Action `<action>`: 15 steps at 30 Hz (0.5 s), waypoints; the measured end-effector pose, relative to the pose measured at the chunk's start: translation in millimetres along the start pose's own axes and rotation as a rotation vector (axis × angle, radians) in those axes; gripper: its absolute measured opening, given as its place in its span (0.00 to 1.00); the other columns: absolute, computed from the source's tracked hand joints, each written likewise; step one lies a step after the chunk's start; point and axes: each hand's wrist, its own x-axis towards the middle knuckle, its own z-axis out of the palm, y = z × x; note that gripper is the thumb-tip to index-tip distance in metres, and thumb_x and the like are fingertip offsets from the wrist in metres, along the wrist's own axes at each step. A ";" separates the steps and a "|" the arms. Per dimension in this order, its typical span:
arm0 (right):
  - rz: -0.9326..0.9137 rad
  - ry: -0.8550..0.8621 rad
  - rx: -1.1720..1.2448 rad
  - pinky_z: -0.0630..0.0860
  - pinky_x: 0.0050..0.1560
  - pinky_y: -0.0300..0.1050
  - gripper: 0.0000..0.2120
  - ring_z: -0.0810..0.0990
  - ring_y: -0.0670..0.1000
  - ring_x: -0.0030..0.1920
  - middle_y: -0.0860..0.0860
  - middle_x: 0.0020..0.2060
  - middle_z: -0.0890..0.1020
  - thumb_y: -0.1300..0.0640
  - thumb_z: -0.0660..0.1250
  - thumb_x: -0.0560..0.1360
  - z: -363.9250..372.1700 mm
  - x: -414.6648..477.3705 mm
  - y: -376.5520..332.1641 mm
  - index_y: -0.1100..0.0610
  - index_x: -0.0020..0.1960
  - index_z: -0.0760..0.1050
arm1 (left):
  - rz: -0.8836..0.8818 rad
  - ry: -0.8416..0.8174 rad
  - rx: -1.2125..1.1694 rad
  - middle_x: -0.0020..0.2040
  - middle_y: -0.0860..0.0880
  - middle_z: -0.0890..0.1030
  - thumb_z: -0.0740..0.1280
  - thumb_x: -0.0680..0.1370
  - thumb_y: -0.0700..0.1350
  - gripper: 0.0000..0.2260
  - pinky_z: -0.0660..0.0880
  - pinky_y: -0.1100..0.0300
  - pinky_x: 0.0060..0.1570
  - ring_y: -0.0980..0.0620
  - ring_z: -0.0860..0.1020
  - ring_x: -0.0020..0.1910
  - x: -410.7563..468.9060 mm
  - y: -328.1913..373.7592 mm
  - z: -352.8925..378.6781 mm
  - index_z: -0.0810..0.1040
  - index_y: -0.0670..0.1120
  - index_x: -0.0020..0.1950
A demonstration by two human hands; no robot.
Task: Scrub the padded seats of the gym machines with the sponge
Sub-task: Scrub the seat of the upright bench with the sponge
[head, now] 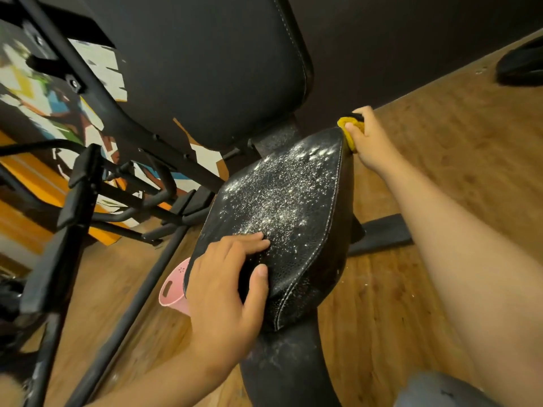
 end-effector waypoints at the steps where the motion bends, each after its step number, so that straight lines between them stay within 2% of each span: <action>1: 0.005 -0.002 0.011 0.66 0.53 0.41 0.14 0.70 0.49 0.55 0.55 0.61 0.71 0.55 0.57 0.82 1.0 3.3 2.0 0.58 0.65 0.65 | -0.001 -0.004 0.003 0.55 0.58 0.79 0.56 0.78 0.51 0.14 0.70 0.58 0.55 0.56 0.76 0.57 0.1 0.1 -0.1 0.79 0.49 0.54; 4: 0.042 0.001 0.084 0.70 0.51 0.41 0.14 0.71 0.47 0.55 0.51 0.57 0.72 0.55 0.57 0.82 2.3 2.9 7.0 0.58 0.66 0.67 | 0.004 -0.011 0.006 0.56 0.57 0.79 0.56 0.79 0.51 0.14 0.70 0.57 0.56 0.56 0.76 0.57 0.9 -0.1 -0.5 0.79 0.48 0.55; 8: 0.127 0.006 0.214 0.74 0.51 0.41 0.14 0.74 0.47 0.56 0.50 0.57 0.74 0.53 0.57 0.82 2.5 -12.5 13.2 0.54 0.66 0.67 | 0.018 -0.011 0.008 0.56 0.54 0.79 0.55 0.80 0.51 0.16 0.72 0.53 0.56 0.54 0.77 0.57 0.2 -1.3 0.1 0.79 0.46 0.56; 13: 0.122 0.039 0.339 0.70 0.41 0.27 0.13 0.73 0.37 0.48 0.46 0.54 0.74 0.56 0.56 0.82 -1.6 -60.3 -5.7 0.55 0.66 0.65 | 0.031 -0.007 0.037 0.56 0.52 0.80 0.53 0.80 0.52 0.18 0.72 0.51 0.55 0.51 0.77 0.56 -0.5 -0.4 1.3 0.79 0.45 0.56; 15: 0.114 0.028 0.359 0.70 0.39 0.24 0.12 0.73 0.36 0.47 0.44 0.52 0.73 0.56 0.55 0.83 -2.3 -90.0 -18.5 0.54 0.66 0.64 | 0.024 0.004 0.039 0.55 0.52 0.80 0.54 0.80 0.51 0.17 0.72 0.51 0.54 0.51 0.77 0.55 -1.5 -0.2 1.9 0.79 0.45 0.55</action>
